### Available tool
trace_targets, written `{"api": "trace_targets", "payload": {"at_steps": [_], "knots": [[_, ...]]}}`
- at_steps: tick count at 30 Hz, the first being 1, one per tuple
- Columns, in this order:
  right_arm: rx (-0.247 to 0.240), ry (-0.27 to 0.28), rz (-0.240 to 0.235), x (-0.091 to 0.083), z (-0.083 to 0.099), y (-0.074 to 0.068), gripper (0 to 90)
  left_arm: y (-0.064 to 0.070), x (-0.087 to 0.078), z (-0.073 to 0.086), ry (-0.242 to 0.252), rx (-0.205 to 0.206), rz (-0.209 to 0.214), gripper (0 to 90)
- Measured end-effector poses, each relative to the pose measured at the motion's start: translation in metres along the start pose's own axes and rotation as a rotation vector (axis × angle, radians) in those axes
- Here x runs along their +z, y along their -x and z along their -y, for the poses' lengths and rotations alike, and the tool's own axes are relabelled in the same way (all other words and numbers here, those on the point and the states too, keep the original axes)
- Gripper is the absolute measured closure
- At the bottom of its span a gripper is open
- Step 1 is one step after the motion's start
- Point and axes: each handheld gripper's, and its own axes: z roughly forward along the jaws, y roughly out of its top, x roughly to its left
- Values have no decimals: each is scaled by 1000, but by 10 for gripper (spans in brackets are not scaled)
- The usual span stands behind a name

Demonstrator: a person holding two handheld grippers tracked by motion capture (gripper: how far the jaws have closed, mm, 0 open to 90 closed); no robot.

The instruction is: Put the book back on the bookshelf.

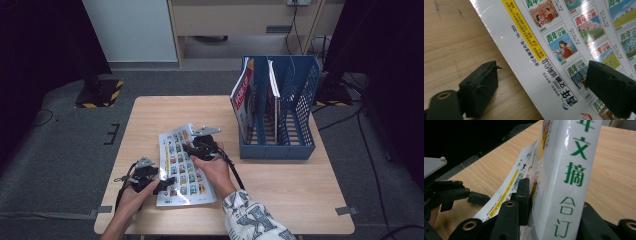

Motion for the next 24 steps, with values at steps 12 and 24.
{"api": "trace_targets", "payload": {"at_steps": [12,24], "knots": [[-58,58,-10,-8,-8,-7,710,-13,-2,1,32,-104,106,387],[-104,98,-32,-12,-10,-10,716,-20,-8,0,86,-160,96,736]]}}
